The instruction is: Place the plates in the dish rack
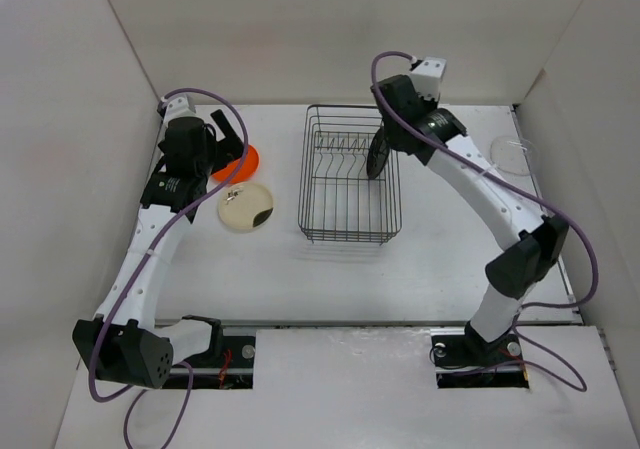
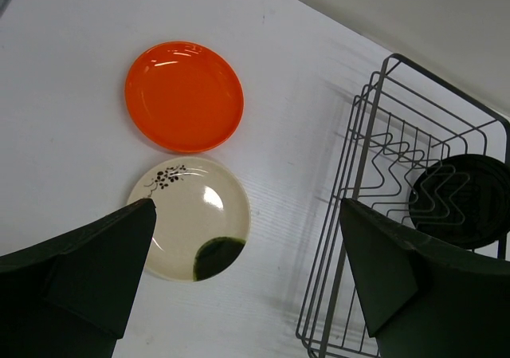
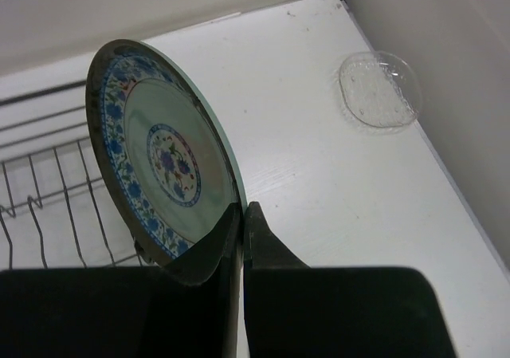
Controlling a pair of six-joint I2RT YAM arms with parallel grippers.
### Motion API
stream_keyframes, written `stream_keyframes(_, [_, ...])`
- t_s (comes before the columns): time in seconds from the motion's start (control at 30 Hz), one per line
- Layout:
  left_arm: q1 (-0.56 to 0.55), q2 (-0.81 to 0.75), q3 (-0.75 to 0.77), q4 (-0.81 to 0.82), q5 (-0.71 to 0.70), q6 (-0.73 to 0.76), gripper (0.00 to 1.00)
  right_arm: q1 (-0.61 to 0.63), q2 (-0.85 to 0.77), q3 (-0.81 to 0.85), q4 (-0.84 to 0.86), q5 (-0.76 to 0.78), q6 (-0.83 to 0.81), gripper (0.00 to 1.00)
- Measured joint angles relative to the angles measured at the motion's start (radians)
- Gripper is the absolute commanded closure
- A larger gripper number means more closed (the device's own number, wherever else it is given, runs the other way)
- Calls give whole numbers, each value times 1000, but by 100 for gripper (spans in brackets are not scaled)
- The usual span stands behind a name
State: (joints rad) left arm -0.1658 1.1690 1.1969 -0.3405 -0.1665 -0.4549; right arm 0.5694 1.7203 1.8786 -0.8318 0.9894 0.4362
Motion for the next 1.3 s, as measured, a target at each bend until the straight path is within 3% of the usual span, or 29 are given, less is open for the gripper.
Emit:
stream_keyframes(0.17, [4, 0, 0, 0, 1, -1, 0, 59, 120, 124, -77, 46, -21, 100])
stream_keyframes(0.53, [4, 0, 0, 0, 2, -3, 0, 68, 351, 331, -130, 86, -57, 100])
stream_keyframes(1.3, [4, 0, 0, 0, 19, -3, 0, 80, 475, 365, -150, 88, -79, 100])
